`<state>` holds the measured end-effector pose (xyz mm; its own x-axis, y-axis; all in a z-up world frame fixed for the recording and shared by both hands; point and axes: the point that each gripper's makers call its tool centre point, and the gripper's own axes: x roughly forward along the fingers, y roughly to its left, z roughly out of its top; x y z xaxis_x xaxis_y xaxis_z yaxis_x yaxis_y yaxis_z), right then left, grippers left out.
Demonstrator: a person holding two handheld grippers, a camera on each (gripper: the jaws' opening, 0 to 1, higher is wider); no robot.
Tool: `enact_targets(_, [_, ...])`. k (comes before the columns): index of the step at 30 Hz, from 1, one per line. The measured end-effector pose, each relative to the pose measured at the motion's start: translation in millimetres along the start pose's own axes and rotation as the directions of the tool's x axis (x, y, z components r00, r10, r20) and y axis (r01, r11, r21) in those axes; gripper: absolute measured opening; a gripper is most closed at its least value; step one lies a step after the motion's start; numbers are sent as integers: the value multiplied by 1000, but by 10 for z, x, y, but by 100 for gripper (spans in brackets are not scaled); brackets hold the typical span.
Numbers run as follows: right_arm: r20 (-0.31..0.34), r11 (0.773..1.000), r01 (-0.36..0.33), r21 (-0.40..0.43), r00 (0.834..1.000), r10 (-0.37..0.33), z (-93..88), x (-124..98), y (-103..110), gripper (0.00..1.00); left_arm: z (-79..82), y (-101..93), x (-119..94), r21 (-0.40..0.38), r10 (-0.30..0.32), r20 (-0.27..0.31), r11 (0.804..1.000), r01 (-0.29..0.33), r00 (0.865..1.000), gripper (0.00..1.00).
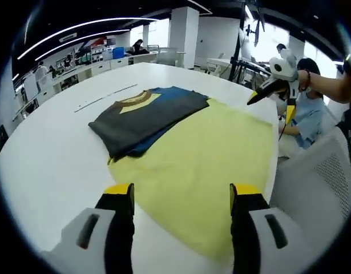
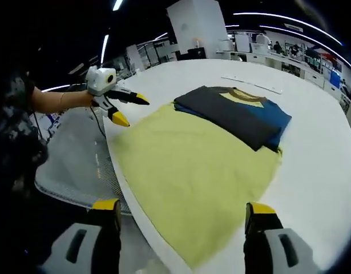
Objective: Fold the garment on the visible template until the final outline fits inside the template.
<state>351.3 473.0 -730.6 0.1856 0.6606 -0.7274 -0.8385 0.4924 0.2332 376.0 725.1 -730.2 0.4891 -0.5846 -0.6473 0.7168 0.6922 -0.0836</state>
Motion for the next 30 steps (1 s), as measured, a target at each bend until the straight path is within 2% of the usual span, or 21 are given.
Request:
enact_targets(9, [-53, 997, 1, -73, 999, -4, -191, 10, 30, 74, -282, -337, -82, 30, -92, -81, 995, 94, 993, 61])
enact_targets(14, [-89, 993, 13, -119, 996, -23, -303, 19, 5, 65, -439, -467, -100, 56, -112, -122, 991, 119, 986, 58])
enact_targets(20, [-125, 988, 14, -153, 992, -34, -400, 45, -4, 58, -544, -479, -113, 103, -96, -154, 988, 113, 983, 52])
enact_targets(30, [-181, 978, 21, -206, 982, -60, -540, 42, -35, 50, -666, -477, -112, 168, -80, -207, 979, 116, 975, 49])
